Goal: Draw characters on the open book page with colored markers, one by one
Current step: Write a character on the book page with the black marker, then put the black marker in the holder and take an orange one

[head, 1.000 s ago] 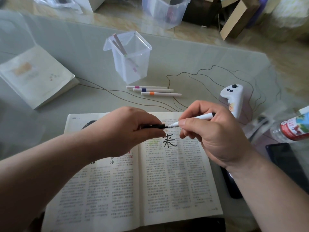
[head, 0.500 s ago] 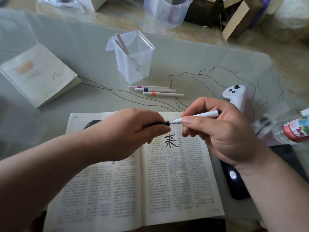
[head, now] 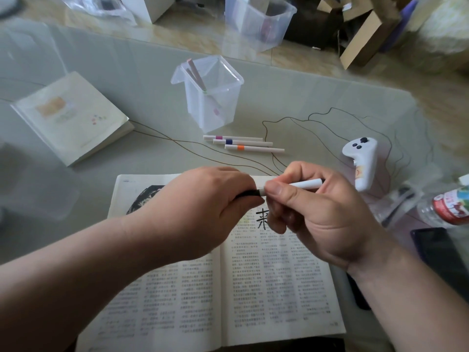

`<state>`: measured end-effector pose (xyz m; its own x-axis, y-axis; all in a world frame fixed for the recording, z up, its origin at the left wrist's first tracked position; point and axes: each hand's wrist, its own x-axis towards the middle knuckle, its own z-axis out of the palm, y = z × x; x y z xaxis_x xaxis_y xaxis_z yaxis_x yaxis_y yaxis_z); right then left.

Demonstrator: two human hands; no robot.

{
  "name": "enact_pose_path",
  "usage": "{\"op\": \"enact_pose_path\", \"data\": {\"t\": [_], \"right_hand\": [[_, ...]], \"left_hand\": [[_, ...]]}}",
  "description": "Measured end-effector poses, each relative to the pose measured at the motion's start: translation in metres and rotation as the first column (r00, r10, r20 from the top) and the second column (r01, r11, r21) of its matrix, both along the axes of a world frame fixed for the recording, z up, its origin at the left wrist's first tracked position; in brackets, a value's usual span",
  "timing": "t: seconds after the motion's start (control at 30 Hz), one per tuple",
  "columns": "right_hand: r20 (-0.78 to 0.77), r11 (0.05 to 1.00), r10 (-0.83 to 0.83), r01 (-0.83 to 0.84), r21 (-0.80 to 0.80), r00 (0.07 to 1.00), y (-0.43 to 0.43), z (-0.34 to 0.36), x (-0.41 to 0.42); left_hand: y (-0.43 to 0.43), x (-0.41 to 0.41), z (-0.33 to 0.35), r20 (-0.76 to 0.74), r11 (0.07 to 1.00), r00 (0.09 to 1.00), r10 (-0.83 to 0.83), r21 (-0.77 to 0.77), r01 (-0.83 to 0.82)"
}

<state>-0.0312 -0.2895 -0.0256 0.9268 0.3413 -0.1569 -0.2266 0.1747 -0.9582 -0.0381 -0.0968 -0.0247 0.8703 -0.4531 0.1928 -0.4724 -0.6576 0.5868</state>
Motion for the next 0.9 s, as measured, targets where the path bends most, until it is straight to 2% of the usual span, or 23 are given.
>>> {"op": "enact_pose_path", "data": {"t": [0.1,0.23,0.33,0.43,0.53,0.6,0.8,0.9], "right_hand": [[-0.156,0.998,-0.060,0.062,0.013,0.986,0.010,-0.002,0.002],[-0.117,0.984,-0.168,0.160,-0.081,0.979,0.019,-0.002,0.009],[-0.012,0.965,-0.255,0.254,-0.061,0.967,0.025,0.005,0.015],[0.227,0.921,-0.282,0.329,-0.207,0.932,0.037,0.016,0.030],[0.488,0.817,-0.286,0.476,-0.326,0.825,0.053,0.032,0.064],[0.624,0.741,-0.228,0.549,-0.387,0.747,0.065,0.045,0.087],[0.761,0.670,-0.075,0.598,-0.440,0.644,0.093,0.068,0.128],[0.711,0.598,0.004,0.569,-0.565,0.703,0.106,0.067,0.148]], "left_hand": [[0.005,0.006,-0.002,-0.023,0.999,1.000,-0.014,0.049,0.015],[0.016,0.019,-0.003,-0.103,0.992,0.994,0.036,0.126,-0.023],[0.027,0.027,0.003,-0.118,0.984,0.982,0.146,0.118,-0.132],[0.038,0.034,0.006,-0.155,0.948,0.937,0.313,0.109,-0.299],[0.049,0.040,0.009,-0.151,0.893,0.880,0.450,0.099,-0.440],[0.052,0.042,0.012,-0.125,0.878,0.870,0.477,0.106,-0.467],[0.052,0.040,0.013,-0.128,0.893,0.885,0.448,0.109,-0.437],[0.053,0.041,0.013,-0.135,0.892,0.883,0.450,0.115,-0.437]]}}
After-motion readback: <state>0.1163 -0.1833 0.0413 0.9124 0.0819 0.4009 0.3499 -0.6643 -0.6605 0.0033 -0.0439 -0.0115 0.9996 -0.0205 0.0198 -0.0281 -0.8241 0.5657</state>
